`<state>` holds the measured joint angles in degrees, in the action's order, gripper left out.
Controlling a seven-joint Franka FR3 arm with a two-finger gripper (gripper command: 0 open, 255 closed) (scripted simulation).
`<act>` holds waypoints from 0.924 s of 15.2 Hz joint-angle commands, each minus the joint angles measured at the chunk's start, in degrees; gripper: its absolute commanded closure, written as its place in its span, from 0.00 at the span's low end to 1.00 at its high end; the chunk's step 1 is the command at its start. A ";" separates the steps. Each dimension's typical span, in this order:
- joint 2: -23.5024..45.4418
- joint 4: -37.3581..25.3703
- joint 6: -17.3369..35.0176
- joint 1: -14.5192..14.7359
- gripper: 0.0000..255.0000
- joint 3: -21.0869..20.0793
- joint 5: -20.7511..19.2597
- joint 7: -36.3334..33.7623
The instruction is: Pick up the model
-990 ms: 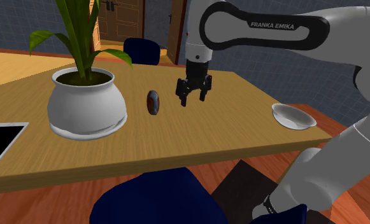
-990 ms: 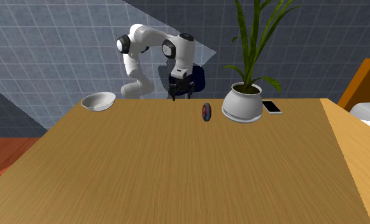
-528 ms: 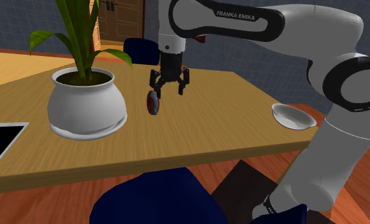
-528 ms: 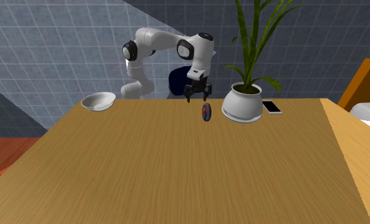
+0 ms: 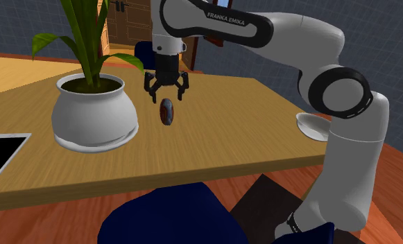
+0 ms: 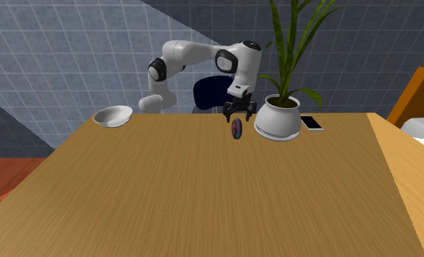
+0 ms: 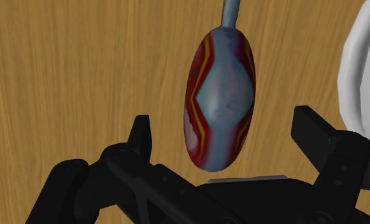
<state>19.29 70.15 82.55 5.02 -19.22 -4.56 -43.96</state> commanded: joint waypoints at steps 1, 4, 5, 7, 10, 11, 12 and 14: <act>-0.26 1.87 1.65 -0.12 0.00 0.01 0.10 -0.11; -1.08 5.84 4.82 -0.51 0.00 0.06 0.35 0.01; -1.09 5.87 4.83 -0.51 0.00 0.06 0.35 0.01; -1.09 5.86 4.83 -0.49 1.00 0.05 0.35 -0.02; -1.19 5.98 4.85 -0.52 1.00 0.05 0.38 0.00; -1.16 5.94 4.84 -0.50 1.00 0.04 0.37 -0.02; -1.16 5.94 4.84 -0.49 1.00 0.04 0.37 -0.03; -1.17 5.96 4.85 -0.51 1.00 0.05 0.38 -0.01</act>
<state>18.10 76.04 87.41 4.52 -19.17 -4.19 -43.98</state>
